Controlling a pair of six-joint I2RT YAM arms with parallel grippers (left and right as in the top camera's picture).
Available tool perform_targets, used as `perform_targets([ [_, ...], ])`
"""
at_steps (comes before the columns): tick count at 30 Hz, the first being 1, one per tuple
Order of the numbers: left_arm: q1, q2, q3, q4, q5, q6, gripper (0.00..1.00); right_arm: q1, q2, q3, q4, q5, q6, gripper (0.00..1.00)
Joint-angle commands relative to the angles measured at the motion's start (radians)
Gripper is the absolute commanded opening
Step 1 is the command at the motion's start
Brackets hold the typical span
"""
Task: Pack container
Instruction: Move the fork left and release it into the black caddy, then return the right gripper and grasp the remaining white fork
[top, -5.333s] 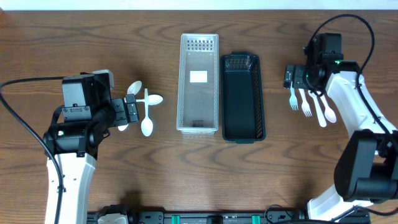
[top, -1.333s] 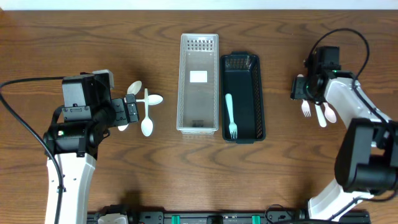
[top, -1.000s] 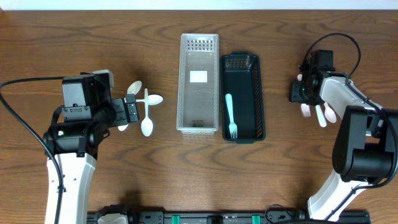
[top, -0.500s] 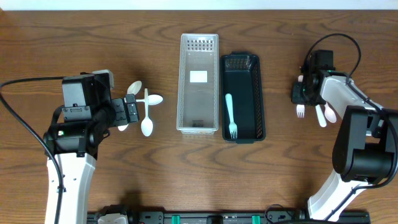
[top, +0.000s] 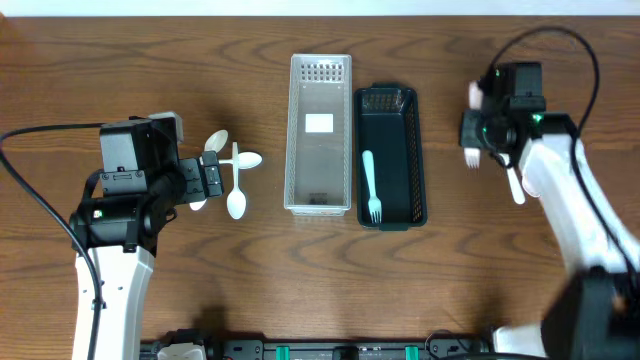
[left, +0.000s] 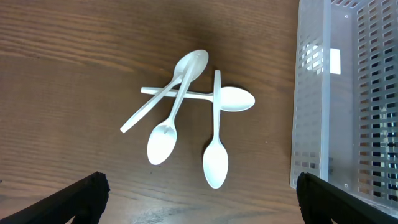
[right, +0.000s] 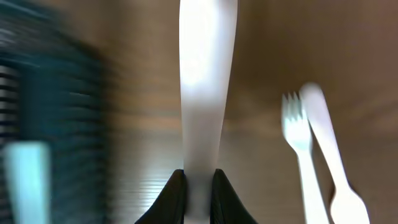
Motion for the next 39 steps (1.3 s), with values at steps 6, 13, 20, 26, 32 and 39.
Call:
perform_targets([
  [6, 0.004, 0.005, 0.018, 0.0, 0.003, -0.001, 0.98, 0.278, -0.139, 0.016, -0.045, 0.021, 0.148, 0.01],
  [13, 0.004, 0.005, 0.018, 0.0, 0.003, -0.001, 0.98, 0.39, 0.054, -0.074, -0.008, 0.118, 0.273, 0.01],
  [20, 0.004, 0.005, 0.018, 0.0, 0.003, -0.001, 0.98, 0.411, 0.179, -0.074, 0.049, 0.121, 0.237, 0.02],
  [26, 0.004, 0.005, 0.018, 0.0, 0.003, -0.001, 0.98, 0.323, 0.053, -0.005, 0.07, 0.122, 0.099, 0.58],
  [32, 0.004, 0.005, 0.018, 0.0, 0.003, -0.001, 0.98, 0.109, -0.121, 0.009, 0.052, 0.126, 0.064, 0.8],
  [39, 0.004, 0.005, 0.018, 0.0, 0.003, -0.001, 0.98, -0.124, -0.109, 0.005, -0.072, 0.127, -0.075, 0.86],
])
